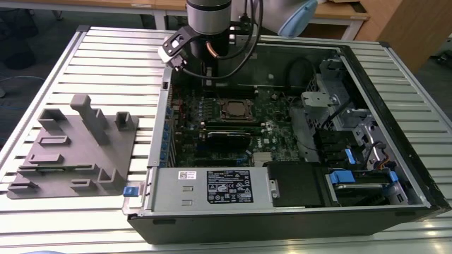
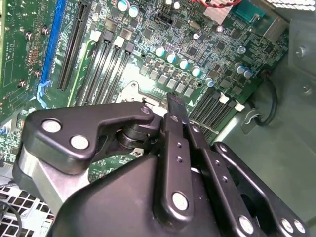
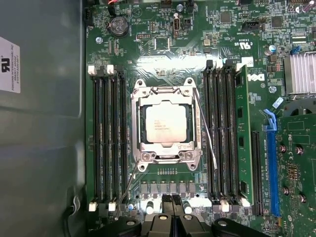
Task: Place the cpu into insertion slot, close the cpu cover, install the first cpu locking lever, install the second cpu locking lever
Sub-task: 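Install the first cpu locking lever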
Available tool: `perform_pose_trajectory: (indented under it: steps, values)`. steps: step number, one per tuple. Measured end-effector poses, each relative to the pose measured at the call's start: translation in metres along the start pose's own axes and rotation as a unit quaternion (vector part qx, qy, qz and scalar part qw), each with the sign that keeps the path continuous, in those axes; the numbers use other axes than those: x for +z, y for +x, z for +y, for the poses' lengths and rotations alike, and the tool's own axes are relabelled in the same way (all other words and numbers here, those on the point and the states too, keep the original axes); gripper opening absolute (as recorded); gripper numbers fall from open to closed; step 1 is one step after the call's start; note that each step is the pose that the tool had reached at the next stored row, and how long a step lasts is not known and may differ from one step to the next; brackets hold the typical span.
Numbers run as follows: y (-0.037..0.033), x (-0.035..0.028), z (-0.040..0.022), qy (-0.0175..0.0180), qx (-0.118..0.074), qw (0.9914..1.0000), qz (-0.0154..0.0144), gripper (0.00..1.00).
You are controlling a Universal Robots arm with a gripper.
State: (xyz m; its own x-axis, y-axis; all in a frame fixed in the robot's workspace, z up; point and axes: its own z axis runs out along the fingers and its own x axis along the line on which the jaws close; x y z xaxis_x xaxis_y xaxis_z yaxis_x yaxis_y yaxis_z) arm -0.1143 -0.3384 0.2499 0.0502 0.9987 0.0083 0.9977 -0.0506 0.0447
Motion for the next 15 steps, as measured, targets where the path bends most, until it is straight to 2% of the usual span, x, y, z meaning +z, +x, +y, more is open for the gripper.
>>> perform_pose_trajectory:
  steps: [3, 5, 9, 11, 12, 15]
  values:
    - [0.0, -0.0002, 0.0, 0.0001, 0.0, 1.0, -0.0001, 0.11]
    - [-0.0001, -0.0005, -0.0015, 0.0003, 0.0, 1.0, 0.0016, 0.11]
    - [-0.0004, -0.0006, -0.0073, 0.0006, 0.0, 0.99995, 0.0095, 0.11]
    - [-0.0005, -0.0007, -0.0091, 0.0009, 0.001, 0.99986, 0.0165, 0.11]
    - [-0.0005, -0.0007, -0.0095, 0.001, 0.001, 0.99982, 0.0187, 0.11]
    - [-0.0005, -0.0007, -0.0097, 0.0011, 0.001, 0.9998, 0.0201, 0.11]
